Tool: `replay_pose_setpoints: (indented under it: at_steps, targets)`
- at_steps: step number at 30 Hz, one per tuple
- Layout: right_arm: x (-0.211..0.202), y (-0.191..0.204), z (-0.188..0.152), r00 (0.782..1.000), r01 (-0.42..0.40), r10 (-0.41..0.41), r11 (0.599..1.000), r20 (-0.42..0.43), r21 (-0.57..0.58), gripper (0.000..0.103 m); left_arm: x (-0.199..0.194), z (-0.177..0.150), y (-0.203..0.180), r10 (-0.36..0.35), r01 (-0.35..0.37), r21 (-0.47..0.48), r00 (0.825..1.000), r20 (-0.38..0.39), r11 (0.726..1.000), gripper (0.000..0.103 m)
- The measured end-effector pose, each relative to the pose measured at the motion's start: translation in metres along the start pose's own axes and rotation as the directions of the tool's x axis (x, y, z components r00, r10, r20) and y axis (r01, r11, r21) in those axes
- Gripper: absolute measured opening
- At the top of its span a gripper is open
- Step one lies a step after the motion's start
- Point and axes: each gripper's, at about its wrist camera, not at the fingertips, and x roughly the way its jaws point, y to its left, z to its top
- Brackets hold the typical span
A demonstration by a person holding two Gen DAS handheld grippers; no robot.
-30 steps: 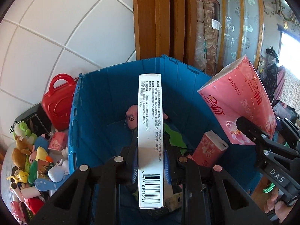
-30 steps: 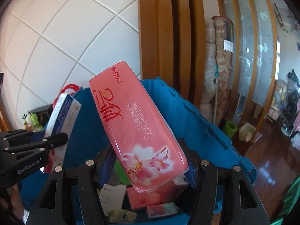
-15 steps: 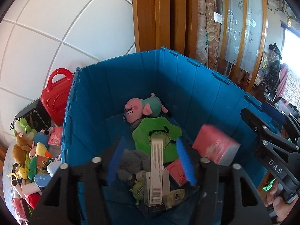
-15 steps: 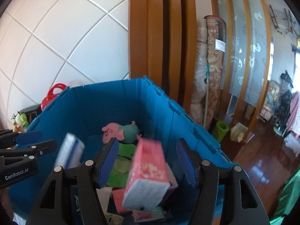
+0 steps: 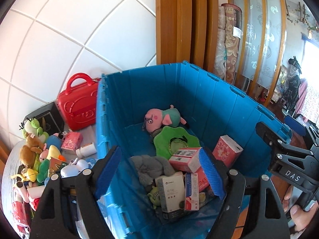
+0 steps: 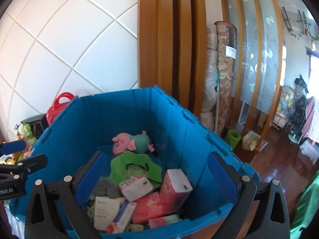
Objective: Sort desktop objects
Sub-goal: 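Move both empty grippers back over the heap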
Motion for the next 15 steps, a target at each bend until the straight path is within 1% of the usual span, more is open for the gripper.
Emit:
replay_pose_setpoints:
  at_steps: [5, 9, 12, 15]
  targets:
    - [-0.023, 0.032, -0.001, 0.999, -0.036, 0.037, 0.999, 0.031, -0.034, 0.103, -0.025, -0.012, 0.027, 0.043, -0.042, -0.031, 0.998, 0.039, 0.999, 0.08]
    - [-0.041, 0.067, -0.003, 0.995, -0.087, 0.09, 0.994, 0.048, -0.067, 0.103, -0.049, -0.027, 0.057, 0.103, -0.098, -0.057, 0.991, 0.085, 0.994, 0.08]
    - [-0.049, 0.103, -0.008, 0.988, -0.141, 0.147, 0.984, 0.046, -0.113, 0.103, -0.065, -0.041, 0.09, 0.143, -0.132, -0.107, 0.985, 0.101, 0.985, 0.081]
    - [-0.051, 0.141, -0.012, 0.979, -0.196, 0.203, 0.967, 0.028, -0.161, 0.103, -0.077, -0.054, 0.125, 0.198, -0.183, -0.15, 0.976, 0.093, 0.972, 0.081]
